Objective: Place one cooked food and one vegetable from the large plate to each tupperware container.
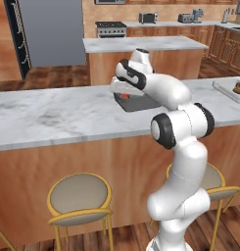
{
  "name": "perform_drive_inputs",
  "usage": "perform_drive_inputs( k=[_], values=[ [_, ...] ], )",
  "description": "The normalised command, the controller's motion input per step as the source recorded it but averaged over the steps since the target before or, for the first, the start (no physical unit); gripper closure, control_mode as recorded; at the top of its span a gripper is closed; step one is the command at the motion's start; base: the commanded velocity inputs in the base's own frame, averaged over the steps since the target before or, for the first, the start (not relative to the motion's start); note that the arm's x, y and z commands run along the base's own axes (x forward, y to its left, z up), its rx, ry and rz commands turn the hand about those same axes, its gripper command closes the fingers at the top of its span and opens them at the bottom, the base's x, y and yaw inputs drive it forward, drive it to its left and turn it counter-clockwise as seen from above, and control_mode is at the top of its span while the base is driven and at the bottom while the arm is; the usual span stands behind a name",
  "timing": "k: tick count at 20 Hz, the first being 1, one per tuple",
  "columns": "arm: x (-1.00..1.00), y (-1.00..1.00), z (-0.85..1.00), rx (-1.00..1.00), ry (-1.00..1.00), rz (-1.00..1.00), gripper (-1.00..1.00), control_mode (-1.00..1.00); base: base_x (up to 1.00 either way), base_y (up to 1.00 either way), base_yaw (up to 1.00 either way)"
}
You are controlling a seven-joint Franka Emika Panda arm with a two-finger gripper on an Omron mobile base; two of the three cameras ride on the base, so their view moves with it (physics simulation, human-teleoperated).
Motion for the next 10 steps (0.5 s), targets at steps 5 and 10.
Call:
perform_drive_inputs(
  k=[5,10],
  values=[
    [0.18,0.05,-0.29,0.00,0.09,0.00,1.00,-1.00,0.00,0.00,0.00],
    [-0.03,0.00,-0.11,0.00,0.07,0.00,-1.00,-1.00,0.00,0.00,0.00]
  ],
)
